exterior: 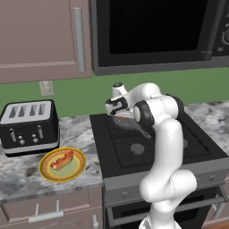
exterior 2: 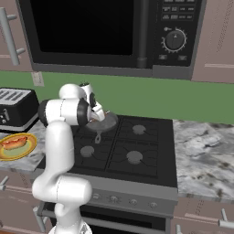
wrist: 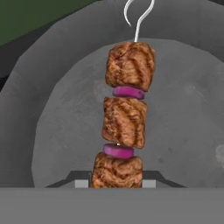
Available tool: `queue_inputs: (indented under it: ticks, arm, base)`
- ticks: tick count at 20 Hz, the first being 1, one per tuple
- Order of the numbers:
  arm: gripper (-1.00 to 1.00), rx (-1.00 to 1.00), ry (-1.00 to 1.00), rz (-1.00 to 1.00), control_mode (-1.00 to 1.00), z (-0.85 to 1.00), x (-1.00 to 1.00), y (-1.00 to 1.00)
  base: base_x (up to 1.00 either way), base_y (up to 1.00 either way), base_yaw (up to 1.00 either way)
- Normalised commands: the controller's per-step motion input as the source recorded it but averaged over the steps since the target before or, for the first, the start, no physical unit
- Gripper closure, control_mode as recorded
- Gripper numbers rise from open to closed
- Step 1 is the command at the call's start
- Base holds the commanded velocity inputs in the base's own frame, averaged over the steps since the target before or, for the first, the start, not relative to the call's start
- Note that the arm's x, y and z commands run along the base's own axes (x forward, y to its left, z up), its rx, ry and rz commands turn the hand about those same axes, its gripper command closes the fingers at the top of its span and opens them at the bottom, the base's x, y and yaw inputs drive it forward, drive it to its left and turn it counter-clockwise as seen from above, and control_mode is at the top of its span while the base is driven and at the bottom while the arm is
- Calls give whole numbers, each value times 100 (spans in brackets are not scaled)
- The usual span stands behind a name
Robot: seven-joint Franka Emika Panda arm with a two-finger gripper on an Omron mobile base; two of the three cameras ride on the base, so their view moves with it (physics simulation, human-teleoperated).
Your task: Place the cold items (carrot and tomato) from the fridge in one tupperware on the dining counter. Place the warm items (kebab skewer and hot dog) in the stove area in another tupperware.
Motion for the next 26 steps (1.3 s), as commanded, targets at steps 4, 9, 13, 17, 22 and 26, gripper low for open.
queue_inputs:
  ticks: [4, 9, 13, 17, 22, 26]
  arm:
    - [100, 0, -5, 0, -100, 0, -30, -1]
    - [100, 0, -20, 0, -100, 3, -43, -10]
    - [100, 1, -22, 0, -100, 19, -59, -18]
    - [100, 0, -18, 0, -100, 28, -62, -10]
    - [100, 0, -7, 0, -100, 53, -52, -1]
    - [100, 0, 0, 0, -100, 56, -45, 0]
  base:
    - [0, 0, 0]
    - [0, 0, 0]
    - [0, 0, 0]
    - [0, 0, 0]
    - [0, 0, 0]
    - [0, 0, 0]
